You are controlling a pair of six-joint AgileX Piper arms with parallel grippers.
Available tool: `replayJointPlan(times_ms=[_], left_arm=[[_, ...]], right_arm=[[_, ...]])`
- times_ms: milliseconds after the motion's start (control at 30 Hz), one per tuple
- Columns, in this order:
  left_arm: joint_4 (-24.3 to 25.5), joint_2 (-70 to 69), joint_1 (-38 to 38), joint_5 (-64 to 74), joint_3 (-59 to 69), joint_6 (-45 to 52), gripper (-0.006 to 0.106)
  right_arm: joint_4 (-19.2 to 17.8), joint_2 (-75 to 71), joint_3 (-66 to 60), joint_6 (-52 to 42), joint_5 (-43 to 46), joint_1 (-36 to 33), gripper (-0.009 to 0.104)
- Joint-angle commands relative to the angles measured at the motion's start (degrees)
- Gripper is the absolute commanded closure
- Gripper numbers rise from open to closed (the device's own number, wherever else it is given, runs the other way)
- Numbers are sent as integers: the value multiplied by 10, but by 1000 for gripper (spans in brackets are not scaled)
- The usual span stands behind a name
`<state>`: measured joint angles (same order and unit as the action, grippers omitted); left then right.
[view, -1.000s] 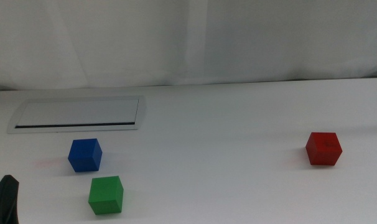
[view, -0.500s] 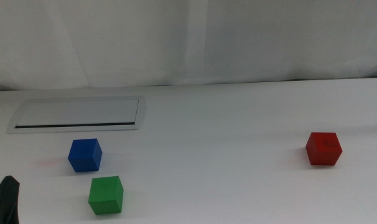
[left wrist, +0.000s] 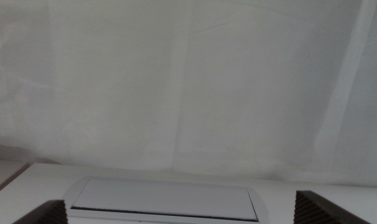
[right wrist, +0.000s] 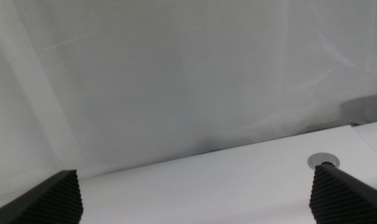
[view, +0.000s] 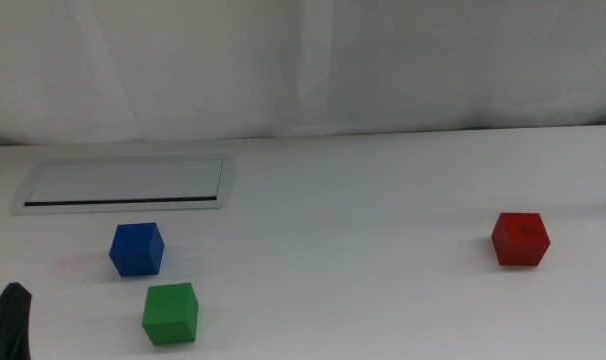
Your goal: Stack red cubes first, then green, then blue cubes in a specific spot.
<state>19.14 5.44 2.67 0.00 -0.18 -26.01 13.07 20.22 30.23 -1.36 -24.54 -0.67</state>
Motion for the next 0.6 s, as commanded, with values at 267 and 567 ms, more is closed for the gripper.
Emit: replayJointPlan(times_ms=[267,567], left_arm=[[-1,-2,-3,0,23,-4,8],[-1,-2,-3,0,23,-4,8]], right_arm=[[-8,182,186,-6,-158,2,-8],[-8,349,311,-4,-282,2,-8]])
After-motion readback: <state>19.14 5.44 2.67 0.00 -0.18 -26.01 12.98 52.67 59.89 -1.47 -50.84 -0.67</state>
